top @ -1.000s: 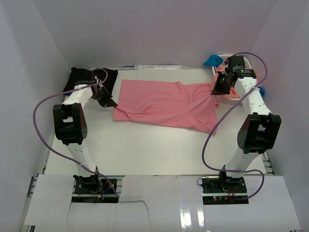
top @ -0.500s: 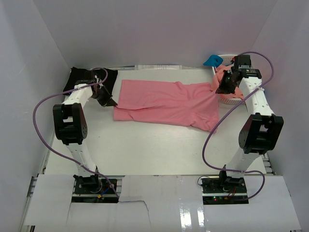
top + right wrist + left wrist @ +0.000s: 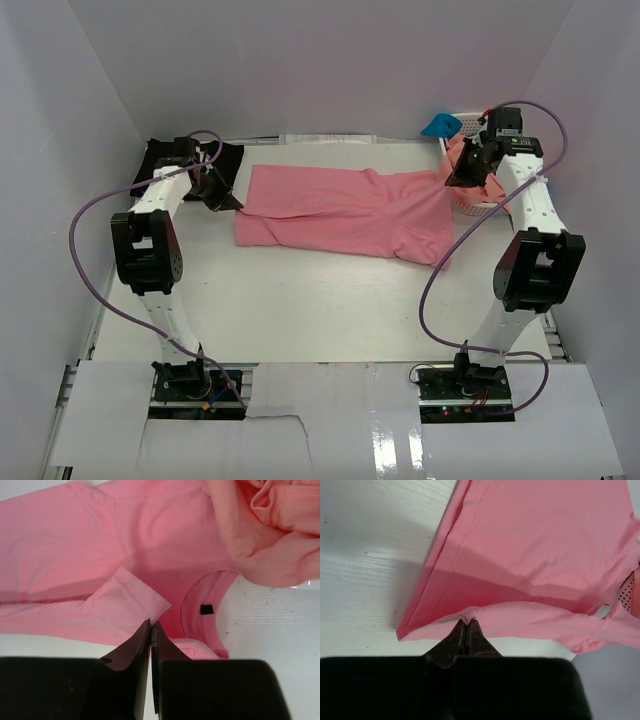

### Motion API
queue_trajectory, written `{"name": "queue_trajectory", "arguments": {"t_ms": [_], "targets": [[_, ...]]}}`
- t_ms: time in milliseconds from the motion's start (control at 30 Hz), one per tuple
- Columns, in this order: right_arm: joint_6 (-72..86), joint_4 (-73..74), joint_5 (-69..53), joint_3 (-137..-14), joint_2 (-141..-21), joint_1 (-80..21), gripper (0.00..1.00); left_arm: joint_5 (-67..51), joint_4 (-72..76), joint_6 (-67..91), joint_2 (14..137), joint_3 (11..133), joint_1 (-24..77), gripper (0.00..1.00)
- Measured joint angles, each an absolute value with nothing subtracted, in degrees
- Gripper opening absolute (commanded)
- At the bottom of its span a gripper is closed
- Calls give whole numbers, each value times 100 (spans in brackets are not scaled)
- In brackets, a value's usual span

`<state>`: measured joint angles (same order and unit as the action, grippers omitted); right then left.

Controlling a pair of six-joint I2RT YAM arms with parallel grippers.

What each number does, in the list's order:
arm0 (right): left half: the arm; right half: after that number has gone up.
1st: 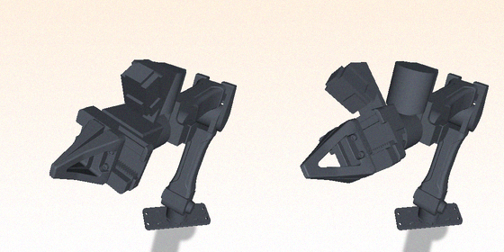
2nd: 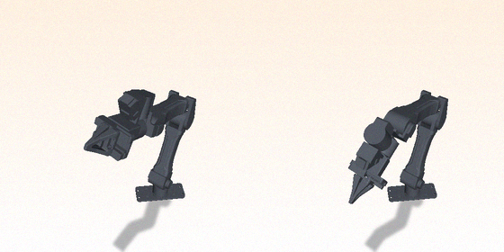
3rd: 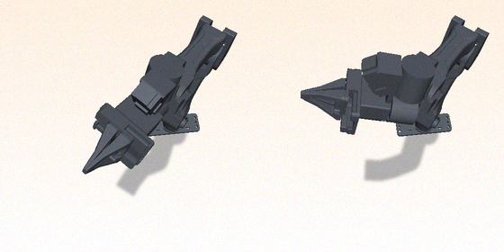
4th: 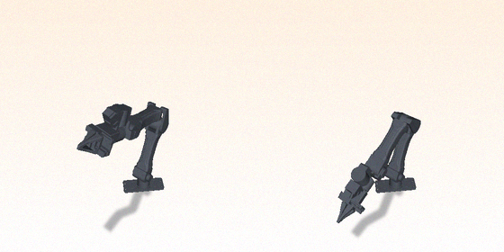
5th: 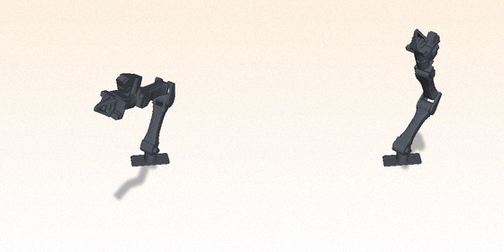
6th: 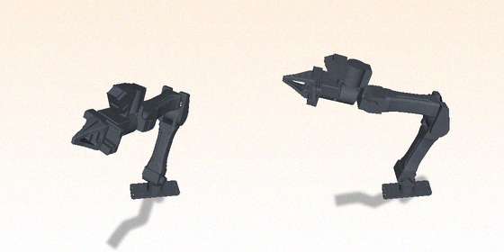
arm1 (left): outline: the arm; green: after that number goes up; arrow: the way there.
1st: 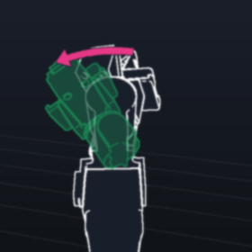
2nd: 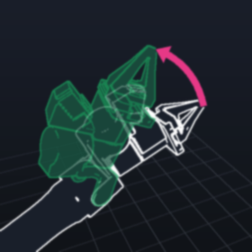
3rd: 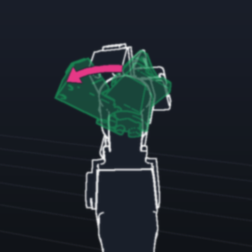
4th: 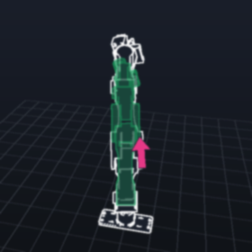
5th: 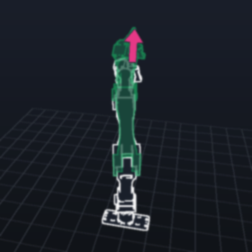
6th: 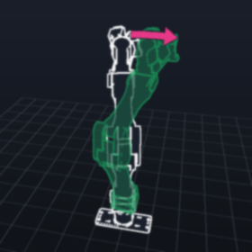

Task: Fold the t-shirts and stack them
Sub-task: Fold the flattened tshirt in 1/3 of the way

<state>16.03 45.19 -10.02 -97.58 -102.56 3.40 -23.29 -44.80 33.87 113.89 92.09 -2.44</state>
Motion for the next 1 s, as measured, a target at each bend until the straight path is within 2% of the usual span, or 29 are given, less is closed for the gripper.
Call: {"name": "queue_trajectory", "arguments": {"t_ms": [200,333,400,433,467,500,533,567,600,633,667,800,1000], "targets": [[1605,4449,-1229,-10031,-10503,338,8,-2329,-4491,3387,11677,9426,-202,1],[1603,4392,-1332,-10040,-10739,340,8,-2318,-4508,3387,11845,9441,-189,6],[1605,4342,-1411,-10040,-10881,340,12,-2318,-4504,3376,11961,9496,-174,21],[1608,4311,-1459,-10040,-10949,338,22,-2311,-4497,3358,12011,9511,-174,30],[1629,4296,-1496,-10040,-11015,338,40,-2311,-4504,3352,12057,9520,-174,59],[1647,4289,-1522,-10040,-11080,338,48,-2300,-4504,3321,12079,9520,-174,69],[1634,4294,-1520,-10040,-11126,338,60,-2294,-4512,3343,12095,9522,-174,76],[1625,4307,-1516,-10040,-11161,336,67,-2287,-4523,3350,12097,9522,-172,93],[1603,4320,-1507,-10040,-11174,336,70,-2270,-4525,3336,12097,9526,-172,98],[1586,4333,-1483,-10040,-11177,331,76,-2244,-4528,3336,12097,9542,-169,98],[1577,4331,-1450,-10040,-11157,325,78,-2204,-4530,3339,12095,9553,-169,98],[1533,4265,-1153,-9800,-10796,215,79,-1964,-4582,3297,11992,9568,-163,98],[1568,4185,-845,-8169,-9301,-309,79,-1566,-4639,3120,11192,9142,-137,98]]}}
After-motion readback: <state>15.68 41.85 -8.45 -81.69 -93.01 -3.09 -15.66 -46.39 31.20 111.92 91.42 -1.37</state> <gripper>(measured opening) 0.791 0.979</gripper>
